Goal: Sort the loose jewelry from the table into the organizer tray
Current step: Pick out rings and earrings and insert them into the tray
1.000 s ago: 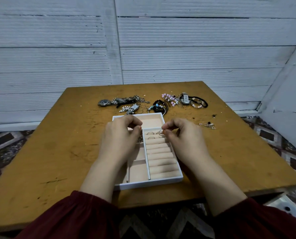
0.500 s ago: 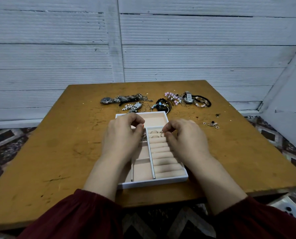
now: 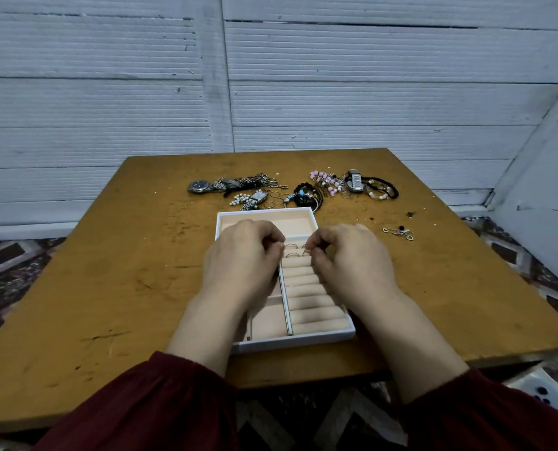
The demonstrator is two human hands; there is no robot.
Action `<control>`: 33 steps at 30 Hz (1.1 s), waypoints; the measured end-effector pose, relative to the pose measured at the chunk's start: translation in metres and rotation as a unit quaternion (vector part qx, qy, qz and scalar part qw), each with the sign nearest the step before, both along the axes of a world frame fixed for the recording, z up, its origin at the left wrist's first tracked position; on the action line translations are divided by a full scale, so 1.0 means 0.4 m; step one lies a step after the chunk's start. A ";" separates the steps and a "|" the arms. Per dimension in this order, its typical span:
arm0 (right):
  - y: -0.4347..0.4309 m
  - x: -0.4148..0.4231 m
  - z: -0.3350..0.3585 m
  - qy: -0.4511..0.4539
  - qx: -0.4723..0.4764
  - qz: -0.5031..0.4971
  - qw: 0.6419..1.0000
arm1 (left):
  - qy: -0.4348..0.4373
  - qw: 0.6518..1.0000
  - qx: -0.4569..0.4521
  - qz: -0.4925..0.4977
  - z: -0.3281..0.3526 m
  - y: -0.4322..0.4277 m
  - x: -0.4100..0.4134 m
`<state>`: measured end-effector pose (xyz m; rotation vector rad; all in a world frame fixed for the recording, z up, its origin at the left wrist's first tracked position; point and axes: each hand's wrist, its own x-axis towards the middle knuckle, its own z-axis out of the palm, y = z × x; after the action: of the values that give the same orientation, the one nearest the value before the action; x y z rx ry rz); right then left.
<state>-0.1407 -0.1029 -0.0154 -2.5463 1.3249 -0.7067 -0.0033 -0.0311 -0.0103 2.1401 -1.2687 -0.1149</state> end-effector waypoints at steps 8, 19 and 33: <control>-0.005 -0.002 0.006 0.001 0.019 0.012 1.000 | -0.042 0.997 0.042 -0.040 -0.003 -0.013 -0.012; -0.017 -0.005 -0.004 -0.029 0.058 0.017 0.998 | -0.060 0.996 0.044 -0.054 -0.003 -0.019 -0.013; -0.030 -0.006 -0.012 -0.126 0.123 0.023 0.984 | -0.064 0.995 0.050 -0.055 0.002 -0.016 -0.020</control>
<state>-0.1429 -0.1149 -0.0202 -2.2049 1.1848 -0.7731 -0.0114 -0.0375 -0.0094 2.1906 -1.4840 -0.0906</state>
